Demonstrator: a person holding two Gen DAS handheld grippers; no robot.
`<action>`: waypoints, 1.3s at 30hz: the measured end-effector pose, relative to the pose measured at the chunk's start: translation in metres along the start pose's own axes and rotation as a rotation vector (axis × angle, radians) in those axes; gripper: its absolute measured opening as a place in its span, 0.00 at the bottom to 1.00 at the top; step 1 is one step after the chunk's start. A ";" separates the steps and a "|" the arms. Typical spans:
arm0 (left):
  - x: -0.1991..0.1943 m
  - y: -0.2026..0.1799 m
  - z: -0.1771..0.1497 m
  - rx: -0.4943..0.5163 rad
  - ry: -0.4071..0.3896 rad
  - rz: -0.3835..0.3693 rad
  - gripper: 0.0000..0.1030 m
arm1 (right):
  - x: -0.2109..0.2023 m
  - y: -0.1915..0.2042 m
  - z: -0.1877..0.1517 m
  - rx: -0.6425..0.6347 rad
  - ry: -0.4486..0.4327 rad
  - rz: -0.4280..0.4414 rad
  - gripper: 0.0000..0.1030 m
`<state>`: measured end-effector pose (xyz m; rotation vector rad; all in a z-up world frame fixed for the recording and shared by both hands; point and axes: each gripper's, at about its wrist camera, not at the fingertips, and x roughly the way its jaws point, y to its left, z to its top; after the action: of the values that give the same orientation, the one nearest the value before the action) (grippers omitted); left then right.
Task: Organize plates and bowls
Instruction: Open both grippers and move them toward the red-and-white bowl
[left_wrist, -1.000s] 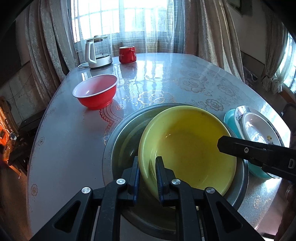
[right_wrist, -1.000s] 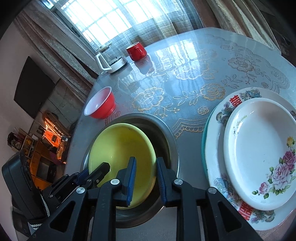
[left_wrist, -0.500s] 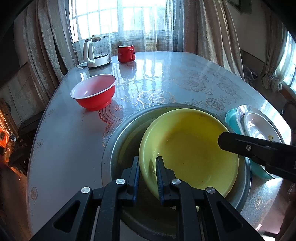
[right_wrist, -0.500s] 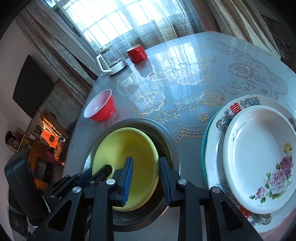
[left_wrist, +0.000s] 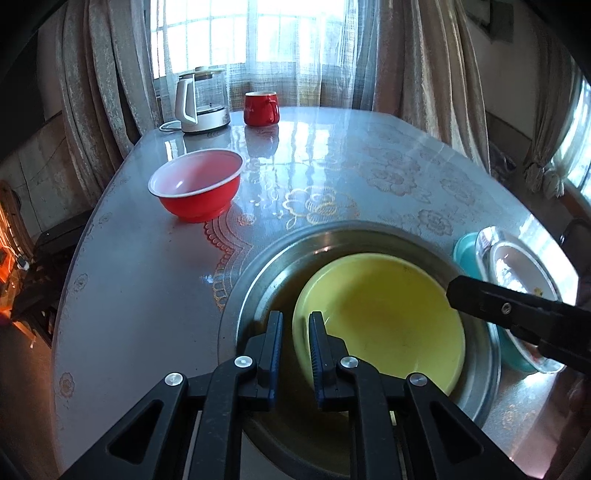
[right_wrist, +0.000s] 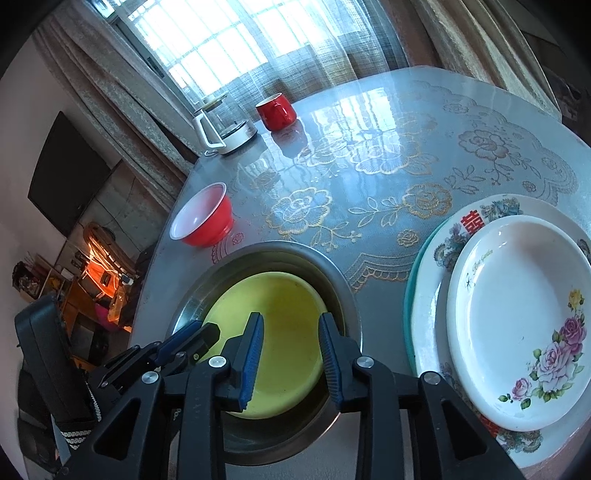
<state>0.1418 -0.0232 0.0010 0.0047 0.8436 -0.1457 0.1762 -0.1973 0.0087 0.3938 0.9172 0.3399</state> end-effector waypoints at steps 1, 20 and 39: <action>-0.002 0.001 0.001 -0.009 -0.008 -0.003 0.19 | -0.001 -0.002 0.000 0.008 -0.004 0.003 0.30; -0.025 0.059 0.031 -0.199 -0.111 0.010 0.84 | 0.003 0.008 0.020 0.004 -0.041 0.022 0.33; 0.051 0.154 0.084 -0.488 -0.139 -0.022 0.85 | 0.057 0.048 0.084 -0.038 0.014 0.063 0.51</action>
<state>0.2583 0.1175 0.0105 -0.4678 0.7227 0.0424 0.2717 -0.1451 0.0376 0.3864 0.9116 0.4177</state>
